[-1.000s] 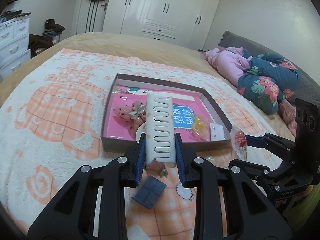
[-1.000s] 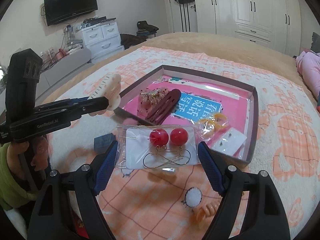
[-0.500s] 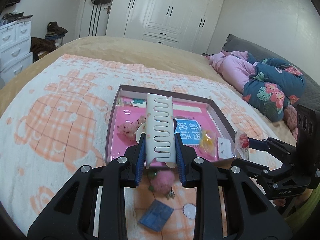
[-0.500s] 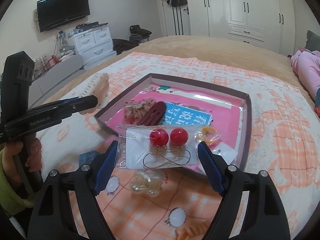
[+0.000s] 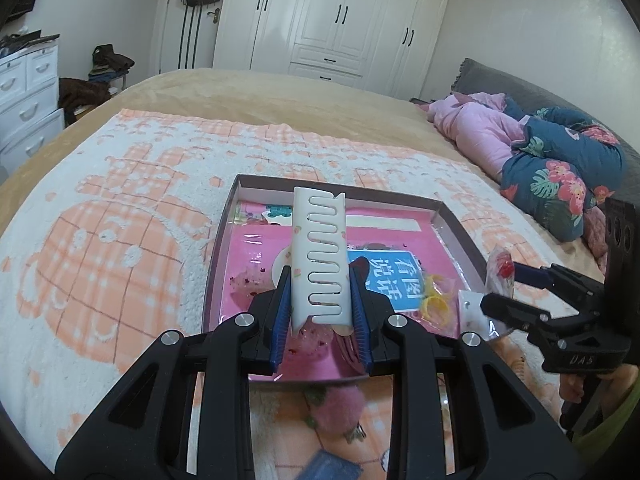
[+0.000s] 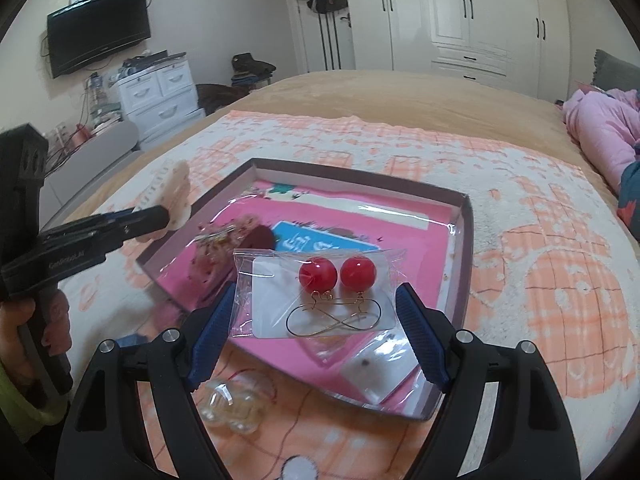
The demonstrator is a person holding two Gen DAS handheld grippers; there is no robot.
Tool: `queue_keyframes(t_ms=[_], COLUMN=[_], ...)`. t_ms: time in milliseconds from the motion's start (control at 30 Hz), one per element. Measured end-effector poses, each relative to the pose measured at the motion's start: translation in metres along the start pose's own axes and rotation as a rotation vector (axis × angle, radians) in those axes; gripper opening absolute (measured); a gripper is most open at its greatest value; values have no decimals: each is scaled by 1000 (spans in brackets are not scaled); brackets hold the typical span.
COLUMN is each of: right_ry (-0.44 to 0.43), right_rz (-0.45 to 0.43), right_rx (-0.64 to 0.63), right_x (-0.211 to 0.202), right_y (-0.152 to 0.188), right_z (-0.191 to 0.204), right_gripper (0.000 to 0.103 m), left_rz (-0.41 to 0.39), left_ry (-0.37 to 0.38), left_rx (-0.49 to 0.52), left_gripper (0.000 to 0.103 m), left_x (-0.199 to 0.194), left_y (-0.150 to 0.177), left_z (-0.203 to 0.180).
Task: Organize jewelry
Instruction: 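Carry the white clip into the tray with the left tool while the right drops the earring card there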
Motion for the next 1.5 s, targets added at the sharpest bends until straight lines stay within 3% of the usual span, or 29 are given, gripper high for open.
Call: queue_keyframes(t_ms=[467,967,1500], right_ry=[59,120,109], right_rz=[18,101,83], right_rx=[28,22,61], right_x=[31,64,56], right_y=[-13,-2,5], right_z=[-28,-41,-40], right_gripper=[77,77,85], left_rz=[27,75,88], left_ry=[-2,2,23], left_rx=[1,25,41], left_gripper=[20,20,20], left_x=[25,51,55], left_y=[8,9,14], left_z=[8,9,3])
Point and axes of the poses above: each gripper's, at about its wrist camera, not at the fingertips, and x roughly the way its jaws point, z to its left, y to its underside, the point moved 10 cm from there along x, roughly the way its jaws point, and after that the axes turned 4 degrees about x, right-handed, at the moved point
